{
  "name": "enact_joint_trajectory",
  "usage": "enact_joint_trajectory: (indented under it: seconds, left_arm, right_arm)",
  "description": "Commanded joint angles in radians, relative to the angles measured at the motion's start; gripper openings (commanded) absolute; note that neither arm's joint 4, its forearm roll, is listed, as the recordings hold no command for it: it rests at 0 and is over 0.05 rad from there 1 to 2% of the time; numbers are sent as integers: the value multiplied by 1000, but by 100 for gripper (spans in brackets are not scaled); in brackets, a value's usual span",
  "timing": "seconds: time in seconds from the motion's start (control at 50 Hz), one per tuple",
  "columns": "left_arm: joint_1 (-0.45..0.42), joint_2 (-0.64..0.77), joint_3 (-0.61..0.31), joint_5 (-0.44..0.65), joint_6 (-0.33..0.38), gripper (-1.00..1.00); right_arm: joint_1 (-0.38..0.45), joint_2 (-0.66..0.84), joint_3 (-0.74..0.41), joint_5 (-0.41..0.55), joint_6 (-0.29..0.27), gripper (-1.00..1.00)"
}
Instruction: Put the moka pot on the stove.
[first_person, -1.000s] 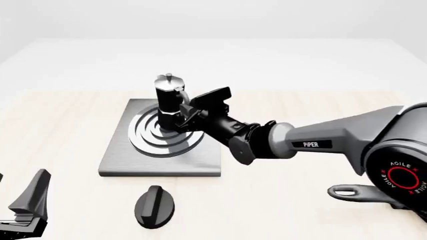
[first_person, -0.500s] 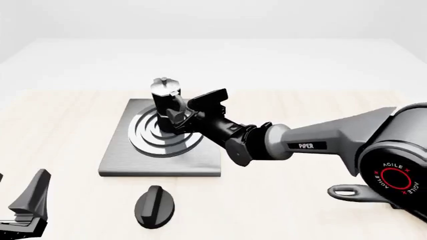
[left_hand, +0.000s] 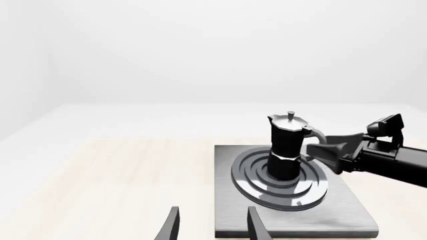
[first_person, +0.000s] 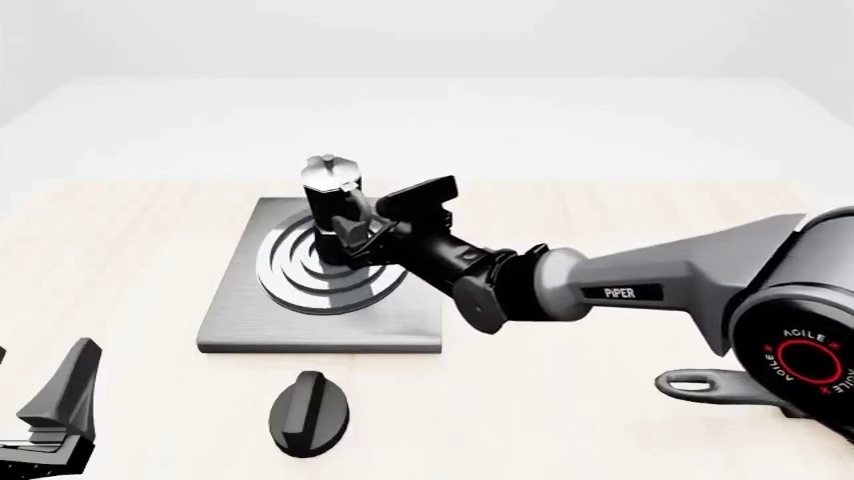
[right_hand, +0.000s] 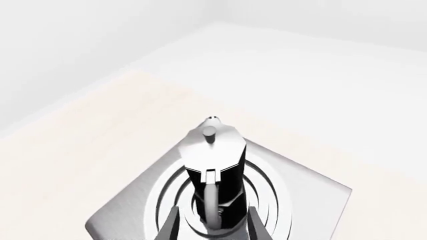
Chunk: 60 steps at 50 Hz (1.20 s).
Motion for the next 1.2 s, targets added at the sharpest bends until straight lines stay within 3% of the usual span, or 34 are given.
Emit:
enact_joint_trajectory:
  seconds: [0.02, 1.2]
  left_arm:
    - [0, 0, 0, 0, 0, 100]
    - [0, 0, 0, 0, 0, 100]
  right_arm:
    - [3, -44, 38, -5, 2, 100]
    - [-22, -330, 259, -47, -10, 100]
